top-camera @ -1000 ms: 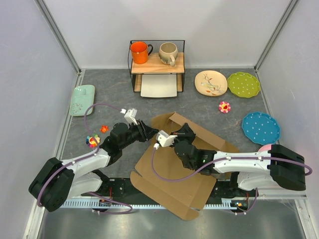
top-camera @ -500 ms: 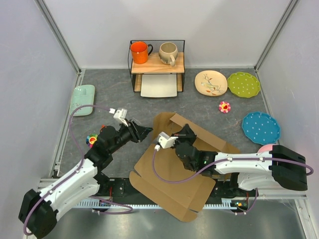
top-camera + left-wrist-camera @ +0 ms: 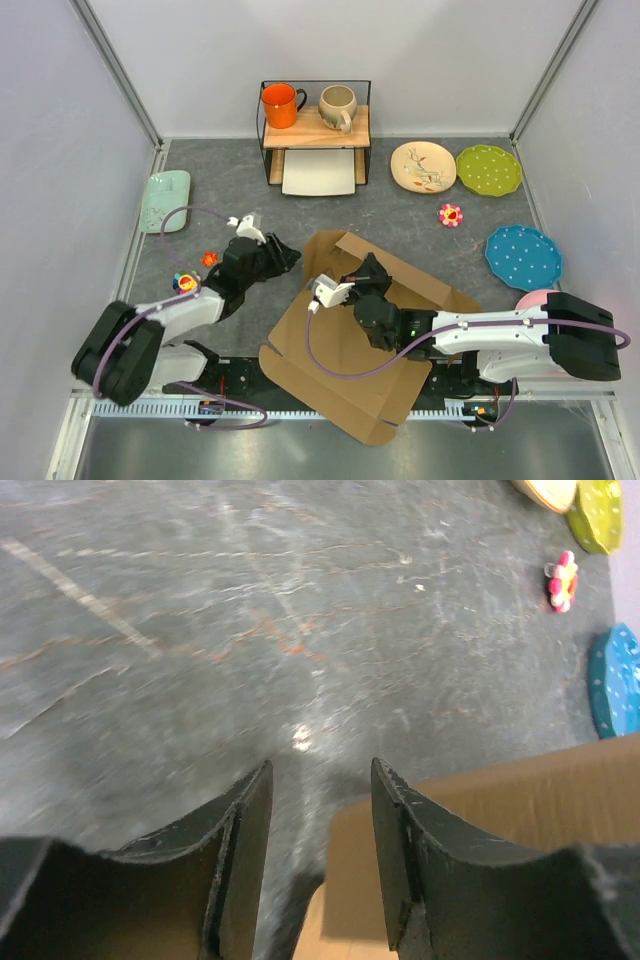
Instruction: Fold the paper box
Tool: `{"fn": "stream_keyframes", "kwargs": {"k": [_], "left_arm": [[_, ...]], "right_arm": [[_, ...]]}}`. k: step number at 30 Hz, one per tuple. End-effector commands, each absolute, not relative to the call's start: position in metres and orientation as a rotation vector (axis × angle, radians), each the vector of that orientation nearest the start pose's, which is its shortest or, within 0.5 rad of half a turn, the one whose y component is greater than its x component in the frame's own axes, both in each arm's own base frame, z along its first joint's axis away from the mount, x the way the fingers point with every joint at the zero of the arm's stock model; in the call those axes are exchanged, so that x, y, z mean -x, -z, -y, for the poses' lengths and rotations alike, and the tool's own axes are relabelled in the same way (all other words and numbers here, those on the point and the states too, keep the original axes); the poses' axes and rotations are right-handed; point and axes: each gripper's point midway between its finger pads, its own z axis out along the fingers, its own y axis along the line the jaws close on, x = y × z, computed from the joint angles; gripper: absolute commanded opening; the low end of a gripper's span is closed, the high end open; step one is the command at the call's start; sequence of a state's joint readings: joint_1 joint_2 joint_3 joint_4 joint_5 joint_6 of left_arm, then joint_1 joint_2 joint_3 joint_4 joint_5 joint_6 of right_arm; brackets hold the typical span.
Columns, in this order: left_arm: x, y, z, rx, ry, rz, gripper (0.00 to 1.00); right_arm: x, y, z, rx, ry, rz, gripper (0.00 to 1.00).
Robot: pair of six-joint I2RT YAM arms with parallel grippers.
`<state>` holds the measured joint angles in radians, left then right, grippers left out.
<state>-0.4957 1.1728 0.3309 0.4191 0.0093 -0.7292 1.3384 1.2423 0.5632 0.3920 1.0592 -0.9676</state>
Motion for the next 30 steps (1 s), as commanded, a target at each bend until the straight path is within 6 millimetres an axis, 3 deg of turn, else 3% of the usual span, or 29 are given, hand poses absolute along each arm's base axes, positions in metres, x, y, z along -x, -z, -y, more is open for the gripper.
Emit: {"fn": "stream_keyframes", "kwargs": {"k": [1,3,4,9,16,19,26,30], "left_arm": [[-0.322,-0.145,0.233,0.108,0.997,-1.868,0.5],[-0.322,-0.145,0.246,0.065,1.07,-1.857,0.5],[-0.323,-0.156,0.251,0.044,1.104,-1.806,0.5],[-0.308,-0.156,0.269,-0.073,1.232,-1.79,0.48],[-0.276,-0.165,0.275,-0.132,1.326,-1.715,0.47],[-0.262,-0.159,0.278,-0.152,1.348,-1.719,0.47],[-0.249,-0.151,0.274,-0.115,1.38,-1.703,0.48],[-0.241,-0.157,0.276,-0.135,1.412,-1.655,0.53]], "right_arm": [[-0.226,-0.207,-0.236,1.141,0.707,-1.291,0.0],[-0.226,-0.206,-0.236,1.151,0.714,-1.286,0.0],[-0.225,-0.205,-0.237,1.16,0.714,-1.281,0.0],[-0.224,-0.207,-0.237,1.166,0.721,-1.279,0.0],[-0.224,-0.206,-0.24,1.171,0.72,-1.283,0.01],[-0.224,-0.203,-0.24,1.171,0.718,-1.292,0.04],[-0.222,-0.206,-0.243,1.135,0.664,-1.327,0.06],[-0.22,-0.211,-0.244,1.112,0.608,-1.352,0.07]]}}
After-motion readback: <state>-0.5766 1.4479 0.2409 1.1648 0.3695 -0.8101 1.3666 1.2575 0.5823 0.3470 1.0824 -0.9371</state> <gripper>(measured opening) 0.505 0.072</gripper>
